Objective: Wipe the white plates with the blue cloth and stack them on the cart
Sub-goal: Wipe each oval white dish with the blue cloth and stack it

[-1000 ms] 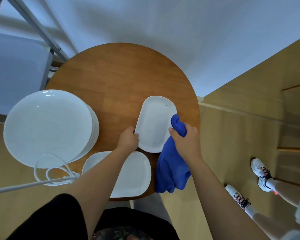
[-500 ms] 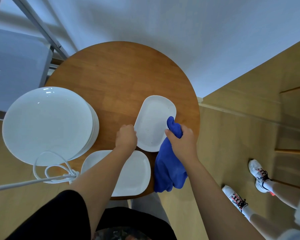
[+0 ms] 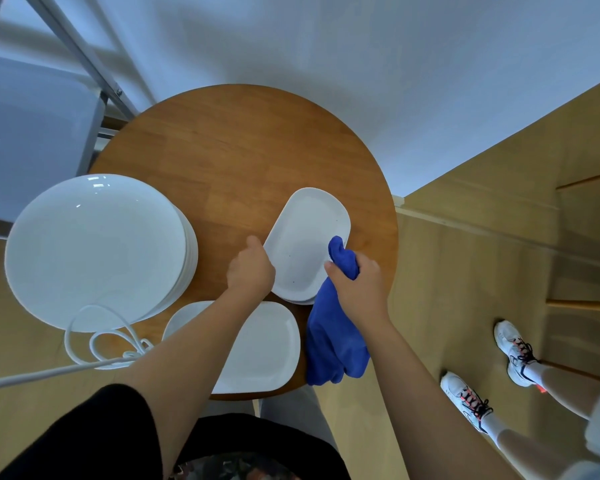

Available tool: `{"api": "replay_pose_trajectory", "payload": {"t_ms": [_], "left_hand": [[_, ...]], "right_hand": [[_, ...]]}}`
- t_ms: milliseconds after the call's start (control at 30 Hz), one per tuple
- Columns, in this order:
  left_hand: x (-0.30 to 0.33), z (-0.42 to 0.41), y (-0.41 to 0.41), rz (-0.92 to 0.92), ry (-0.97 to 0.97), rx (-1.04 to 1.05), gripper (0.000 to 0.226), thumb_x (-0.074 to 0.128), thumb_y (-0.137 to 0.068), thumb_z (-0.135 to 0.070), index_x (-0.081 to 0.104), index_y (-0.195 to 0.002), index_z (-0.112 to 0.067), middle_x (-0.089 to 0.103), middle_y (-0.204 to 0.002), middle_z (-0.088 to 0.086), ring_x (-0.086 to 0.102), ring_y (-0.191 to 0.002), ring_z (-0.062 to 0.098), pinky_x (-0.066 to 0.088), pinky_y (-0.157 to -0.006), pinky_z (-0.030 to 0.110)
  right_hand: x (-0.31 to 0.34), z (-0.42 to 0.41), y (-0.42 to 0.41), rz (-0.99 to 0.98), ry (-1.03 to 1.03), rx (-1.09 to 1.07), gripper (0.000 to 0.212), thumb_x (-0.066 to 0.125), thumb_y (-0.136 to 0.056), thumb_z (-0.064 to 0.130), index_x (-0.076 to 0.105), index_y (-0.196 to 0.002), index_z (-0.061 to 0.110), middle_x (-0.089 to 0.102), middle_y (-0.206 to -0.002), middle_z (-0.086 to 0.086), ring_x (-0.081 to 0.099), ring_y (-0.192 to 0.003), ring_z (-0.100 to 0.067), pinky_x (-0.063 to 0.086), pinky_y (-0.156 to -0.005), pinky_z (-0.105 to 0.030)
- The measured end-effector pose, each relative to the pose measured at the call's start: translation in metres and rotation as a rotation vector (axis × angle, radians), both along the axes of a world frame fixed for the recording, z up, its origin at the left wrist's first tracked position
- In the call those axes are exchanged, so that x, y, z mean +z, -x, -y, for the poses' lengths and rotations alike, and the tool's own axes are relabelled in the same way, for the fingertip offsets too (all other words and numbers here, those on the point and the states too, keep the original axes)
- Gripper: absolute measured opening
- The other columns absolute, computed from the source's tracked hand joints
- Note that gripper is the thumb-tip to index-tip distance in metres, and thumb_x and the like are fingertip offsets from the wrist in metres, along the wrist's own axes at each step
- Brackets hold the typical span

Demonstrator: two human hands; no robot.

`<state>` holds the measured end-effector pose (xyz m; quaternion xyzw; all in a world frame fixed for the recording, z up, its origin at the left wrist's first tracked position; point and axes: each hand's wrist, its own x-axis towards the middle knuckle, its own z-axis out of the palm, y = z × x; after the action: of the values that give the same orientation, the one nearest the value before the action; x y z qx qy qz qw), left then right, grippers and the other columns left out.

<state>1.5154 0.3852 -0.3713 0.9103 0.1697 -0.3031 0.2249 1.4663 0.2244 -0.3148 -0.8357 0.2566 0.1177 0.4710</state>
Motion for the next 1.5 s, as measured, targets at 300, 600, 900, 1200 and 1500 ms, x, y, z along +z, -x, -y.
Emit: {"api": "replay_pose_trajectory", "payload": {"t_ms": [300, 600, 900, 1200, 1500], "left_hand": [[-0.006, -0.009, 0.013, 0.116, 0.493, 0.477, 0.023, 0.034, -0.102, -0.035, 0.051, -0.108, -0.022, 0.059, -0.105, 0.004, 0.056, -0.088, 0.014, 0.045, -0.067, 0.022], [0.016, -0.013, 0.008, 0.028, 0.739, 0.757, 0.029, 0.033, -0.1, -0.047, 0.053, -0.106, -0.027, 0.059, -0.101, -0.002, 0.057, -0.093, 0.013, 0.047, -0.075, 0.029], [0.095, -0.005, 0.0, -0.031, 0.943, 0.625, 0.041, 0.037, -0.096, -0.055, 0.058, -0.115, -0.025, 0.066, -0.109, 0.006, 0.065, -0.1, 0.025, 0.056, -0.085, 0.044], [0.171, -0.01, 0.014, -0.106, 1.133, 0.69, 0.049, 0.04, -0.096, -0.052, 0.067, -0.107, -0.013, 0.073, -0.101, 0.006, 0.065, -0.099, 0.021, 0.054, -0.079, 0.033], [0.212, -0.014, 0.043, 0.109, 1.021, 0.562, 0.055, 0.033, -0.095, -0.058, 0.07, -0.098, -0.017, 0.074, -0.093, 0.004, 0.068, -0.094, 0.019, 0.054, -0.076, 0.032]], "right_hand": [[0.004, 0.007, 0.004, 0.012, -0.009, -0.025, 0.026, 0.065, -0.087, 0.03, 0.05, -0.069, 0.019, 0.05, -0.063, 0.005, 0.047, -0.058, -0.005, 0.042, -0.053, -0.014], [0.051, 0.017, 0.021, 0.033, 0.009, -0.104, 0.026, 0.063, -0.085, 0.047, 0.05, -0.103, 0.033, 0.063, -0.091, 0.015, 0.061, -0.084, -0.001, 0.046, -0.069, -0.018], [0.127, -0.013, -0.004, 0.113, -0.095, 0.021, 0.032, 0.044, -0.086, 0.055, 0.038, -0.108, 0.033, 0.054, -0.111, 0.005, 0.057, -0.1, -0.01, 0.05, -0.08, -0.027], [0.119, -0.068, 0.013, 0.171, 0.744, 0.802, 0.058, 0.023, -0.103, 0.036, -0.003, -0.152, 0.018, 0.001, -0.161, -0.007, 0.001, -0.147, -0.029, 0.01, -0.119, -0.042], [0.151, -0.09, 0.022, 0.331, 0.702, 0.403, 0.054, 0.041, -0.099, 0.028, 0.027, -0.149, 0.015, 0.029, -0.153, -0.015, 0.031, -0.138, -0.035, 0.029, -0.11, -0.047]]}}
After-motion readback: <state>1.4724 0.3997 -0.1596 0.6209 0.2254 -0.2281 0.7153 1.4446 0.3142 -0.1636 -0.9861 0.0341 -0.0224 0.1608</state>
